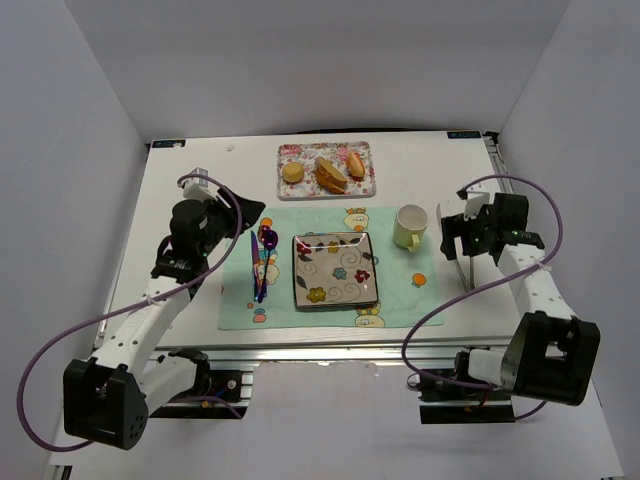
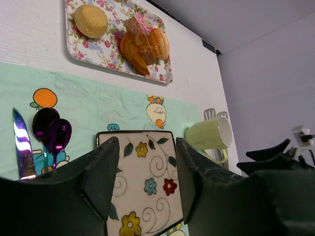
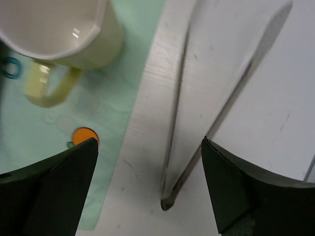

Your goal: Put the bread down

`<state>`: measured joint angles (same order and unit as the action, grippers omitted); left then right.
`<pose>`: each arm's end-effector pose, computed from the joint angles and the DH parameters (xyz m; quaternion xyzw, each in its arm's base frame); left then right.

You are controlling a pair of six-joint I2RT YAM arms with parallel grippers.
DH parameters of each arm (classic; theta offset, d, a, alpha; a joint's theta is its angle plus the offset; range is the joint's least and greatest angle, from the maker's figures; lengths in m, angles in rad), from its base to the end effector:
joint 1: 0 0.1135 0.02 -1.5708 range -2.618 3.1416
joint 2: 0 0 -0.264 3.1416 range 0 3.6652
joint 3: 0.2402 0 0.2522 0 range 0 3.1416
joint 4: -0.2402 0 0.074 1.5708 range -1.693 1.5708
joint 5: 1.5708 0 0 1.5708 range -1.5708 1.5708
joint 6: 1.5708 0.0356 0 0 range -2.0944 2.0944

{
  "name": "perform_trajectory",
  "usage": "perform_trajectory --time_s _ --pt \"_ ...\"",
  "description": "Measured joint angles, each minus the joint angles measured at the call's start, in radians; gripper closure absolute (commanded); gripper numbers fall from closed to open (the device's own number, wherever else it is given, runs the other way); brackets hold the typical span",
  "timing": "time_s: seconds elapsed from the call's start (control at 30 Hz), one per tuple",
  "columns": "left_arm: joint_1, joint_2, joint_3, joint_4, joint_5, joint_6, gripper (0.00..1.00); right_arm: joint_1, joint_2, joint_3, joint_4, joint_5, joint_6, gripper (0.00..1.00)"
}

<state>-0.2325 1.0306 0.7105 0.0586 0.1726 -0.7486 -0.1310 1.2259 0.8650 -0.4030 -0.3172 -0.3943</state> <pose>0.2331 -0.0615 0.2916 -0.1509 0.7775 -0.3461 0.5029 0.2582 -0.0228 0.2570 -0.1807 0.8922 0.0396 0.4121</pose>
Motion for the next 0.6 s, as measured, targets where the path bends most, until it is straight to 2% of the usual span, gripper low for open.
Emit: perform_trajectory --time_s 0.2,0.4,0.5,0.6 --pt "0.0 0.005 -0.015 0.003 0.004 0.0 0.4 0.0 0.105 -0.076 0.04 0.192 0.038 0.12" --pt "0.0 0.01 -0.015 -0.004 0.006 0.008 0.4 0.008 0.227 -0.076 0.108 0.333 0.061 0.14" --pt "0.0 0.008 -0.015 -0.005 0.005 0.007 0.4 0.009 0.269 -0.076 0.13 0.359 0.078 0.19" --pt "0.0 0.0 -0.016 -0.005 0.003 0.003 0.4 0.009 0.306 -0.071 0.148 0.341 0.103 0.3"
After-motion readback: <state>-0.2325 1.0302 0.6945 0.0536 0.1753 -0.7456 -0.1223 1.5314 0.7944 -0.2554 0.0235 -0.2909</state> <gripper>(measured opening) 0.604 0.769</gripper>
